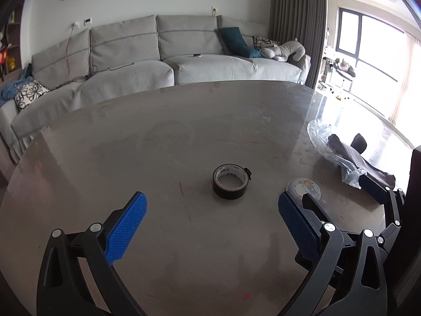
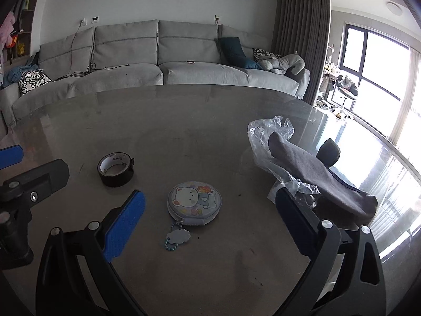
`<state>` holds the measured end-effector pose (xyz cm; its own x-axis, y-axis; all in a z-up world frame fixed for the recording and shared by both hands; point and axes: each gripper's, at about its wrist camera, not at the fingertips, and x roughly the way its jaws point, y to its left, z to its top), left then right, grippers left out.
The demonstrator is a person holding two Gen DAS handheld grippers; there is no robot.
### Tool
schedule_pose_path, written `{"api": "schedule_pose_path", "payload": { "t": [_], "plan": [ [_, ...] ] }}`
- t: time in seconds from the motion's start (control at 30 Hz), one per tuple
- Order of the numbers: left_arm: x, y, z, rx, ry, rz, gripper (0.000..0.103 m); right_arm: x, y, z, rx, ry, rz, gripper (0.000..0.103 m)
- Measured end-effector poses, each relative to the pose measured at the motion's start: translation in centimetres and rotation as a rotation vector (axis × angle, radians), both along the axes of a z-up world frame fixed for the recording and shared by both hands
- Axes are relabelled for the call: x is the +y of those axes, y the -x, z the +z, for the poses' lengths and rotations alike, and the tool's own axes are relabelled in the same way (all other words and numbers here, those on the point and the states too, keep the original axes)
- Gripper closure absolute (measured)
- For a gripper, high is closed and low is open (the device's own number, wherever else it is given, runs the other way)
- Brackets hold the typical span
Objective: Collect trash
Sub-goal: 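Move the right tool to the round cartoon-bear compact and close on it, then grasp the black tape roll with the left tool while right holds the compact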
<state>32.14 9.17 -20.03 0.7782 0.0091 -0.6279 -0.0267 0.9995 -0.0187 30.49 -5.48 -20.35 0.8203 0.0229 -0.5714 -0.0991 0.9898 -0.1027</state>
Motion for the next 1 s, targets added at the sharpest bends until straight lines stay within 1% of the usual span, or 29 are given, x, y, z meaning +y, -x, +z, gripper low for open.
{"api": "schedule_pose_path", "payload": {
  "t": [0.1,0.17,0.27,0.33,0.37,0.43,0.5,0.53,0.57,0.6,0.63,0.83,0.97,1.0],
  "plan": [
    [0.3,-1.0,-0.2,0.006,-0.013,0.0,0.005,0.6,-1.0,-0.3,0.028,-0.02,0.005,0.004],
    [0.6,-1.3,-0.2,-0.002,0.002,0.008,0.005,1.0,-1.7,-0.5,0.048,-0.025,0.004,0.004],
    [0.7,-1.5,-0.6,0.011,0.021,0.008,0.005,1.7,-2.7,-1.2,0.111,-0.006,0.021,0.004],
    [0.8,-1.7,-0.9,0.021,0.024,0.007,0.005,2.2,-3.4,-2.1,0.171,0.023,0.017,0.005],
    [0.8,-1.7,-0.9,0.022,0.027,0.006,0.005,2.2,-3.6,-2.3,0.195,0.018,0.027,0.011],
    [0.7,-1.7,-1.0,0.021,0.03,0.007,0.005,2.0,-4.1,-2.6,0.234,0.008,0.01,0.011],
    [0.8,-1.7,-1.0,0.02,0.03,0.007,0.005,1.3,-4.3,-2.7,0.256,-0.05,0.016,0.017],
    [0.8,-1.8,-1.1,0.023,0.03,0.008,0.005,1.1,-4.3,-2.8,0.266,-0.081,0.022,0.018],
    [0.7,-1.9,-1.2,0.026,0.031,0.008,0.005,1.0,-4.1,-2.7,0.259,-0.075,0.018,0.026],
    [0.8,-1.9,-1.2,0.027,0.034,0.008,0.005,1.1,-3.9,-2.7,0.249,-0.08,0.03,0.04],
    [0.8,-1.9,-1.3,0.03,0.035,0.006,0.005,1.2,-3.7,-2.6,0.239,-0.08,0.039,0.045],
    [0.3,-2.2,-1.6,0.034,0.016,0.006,0.005,0.5,-2.9,-2.2,0.221,-0.101,0.04,0.046],
    [-0.2,-2.5,-2.2,0.05,-0.007,-0.002,0.005,-0.3,-1.6,-0.8,0.164,-0.084,0.052,0.046],
    [-0.2,-2.6,-2.2,0.049,0.006,-0.002,0.005,-0.3,-1.3,-0.5,0.157,-0.07,0.055,0.046]
  ]
}}
